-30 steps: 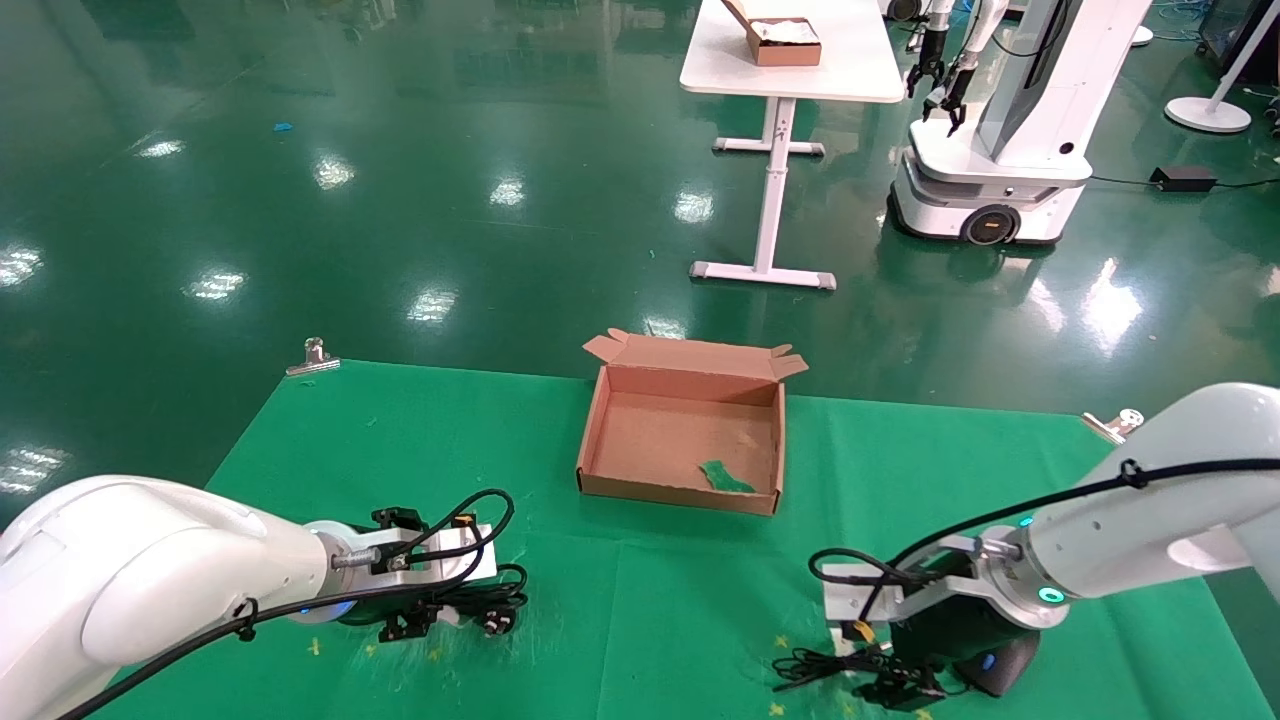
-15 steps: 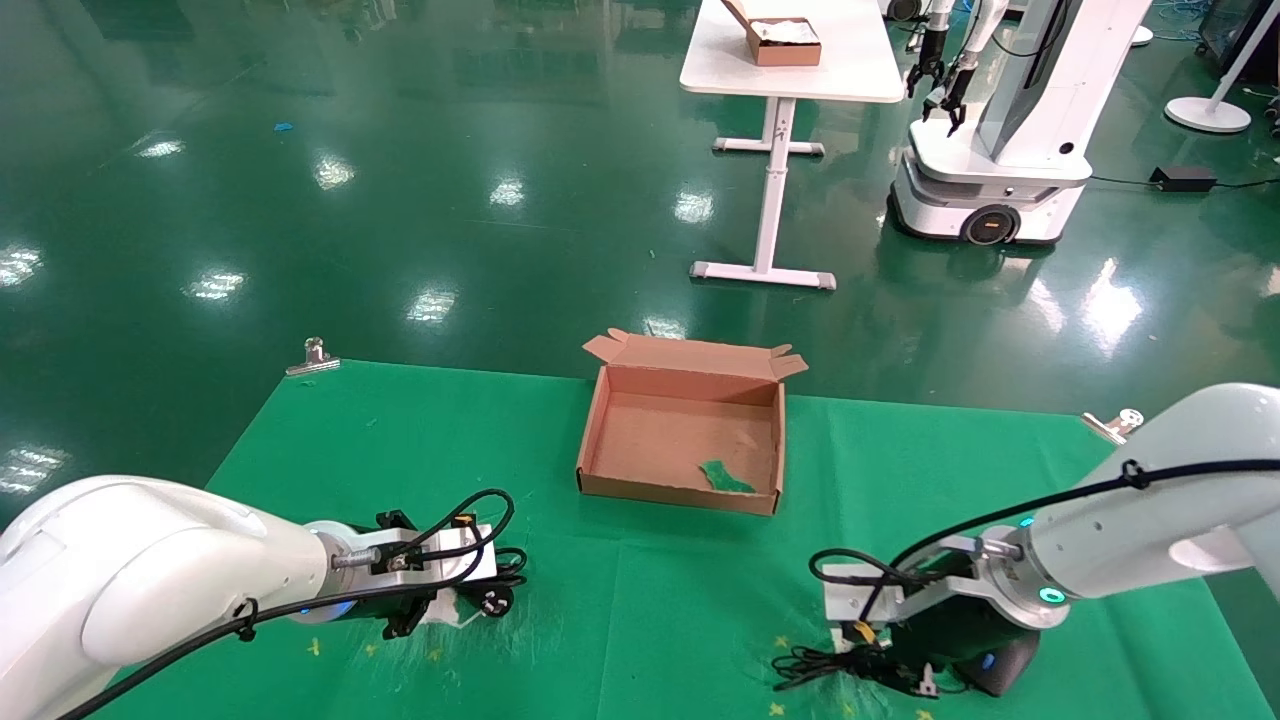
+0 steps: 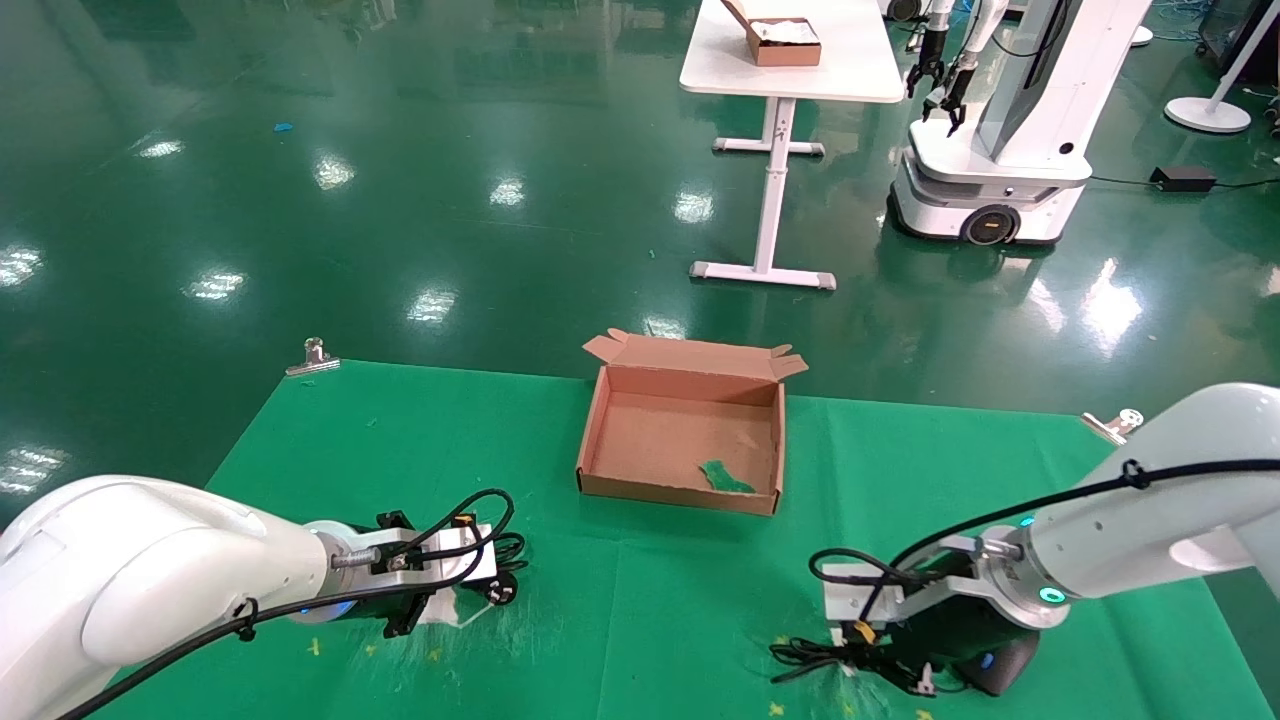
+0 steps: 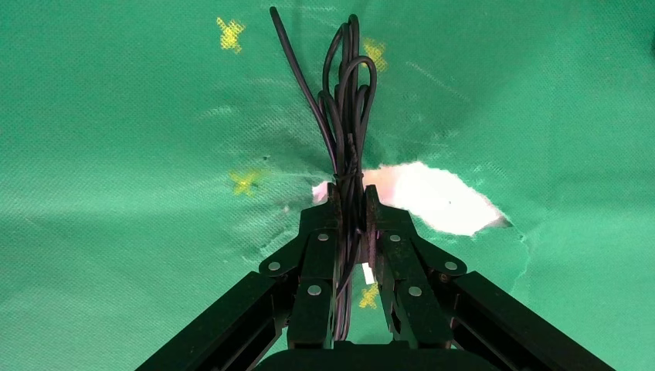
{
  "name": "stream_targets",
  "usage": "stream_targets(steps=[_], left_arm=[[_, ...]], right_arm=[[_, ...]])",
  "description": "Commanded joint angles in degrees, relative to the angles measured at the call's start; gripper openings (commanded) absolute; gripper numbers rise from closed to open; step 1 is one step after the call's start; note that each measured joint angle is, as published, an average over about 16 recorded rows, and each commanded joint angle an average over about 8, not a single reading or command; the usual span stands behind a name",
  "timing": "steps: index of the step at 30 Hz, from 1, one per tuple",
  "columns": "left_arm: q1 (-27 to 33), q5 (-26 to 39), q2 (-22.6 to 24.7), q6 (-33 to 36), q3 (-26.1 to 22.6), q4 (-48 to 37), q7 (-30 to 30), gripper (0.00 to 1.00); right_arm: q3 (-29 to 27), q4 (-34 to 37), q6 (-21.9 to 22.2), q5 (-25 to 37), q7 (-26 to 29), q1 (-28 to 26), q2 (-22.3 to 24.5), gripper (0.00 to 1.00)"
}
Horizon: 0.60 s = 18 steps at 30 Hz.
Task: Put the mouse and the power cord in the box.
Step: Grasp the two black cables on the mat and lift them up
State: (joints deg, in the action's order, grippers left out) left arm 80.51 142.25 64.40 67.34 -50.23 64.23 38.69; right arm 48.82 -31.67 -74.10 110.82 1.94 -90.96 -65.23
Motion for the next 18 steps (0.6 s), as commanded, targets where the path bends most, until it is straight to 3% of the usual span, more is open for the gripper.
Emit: stream_targets(steps=[1,12,18], left_arm=[[0.0,0.0,0.0,0.0,0.0,0.0,0.0,0.0],[0.7,-0.8,-0.5,0.48,0.38,0.2,-0.4,0.0],[5.46,-8.88,-3.0,4.09,3.66,1.82,-3.4,0.0]], right_arm=[[0.0,-0.01,-0.01,0.0,0.01,0.0,0.01,0.0],[-0.54,-0.97,0.13,-0.23,-0.27,-1.64,0.82,0.0],[-1.63,-3.98,0.42,-0.09,0.12,-6.05,2.74,0.0]])
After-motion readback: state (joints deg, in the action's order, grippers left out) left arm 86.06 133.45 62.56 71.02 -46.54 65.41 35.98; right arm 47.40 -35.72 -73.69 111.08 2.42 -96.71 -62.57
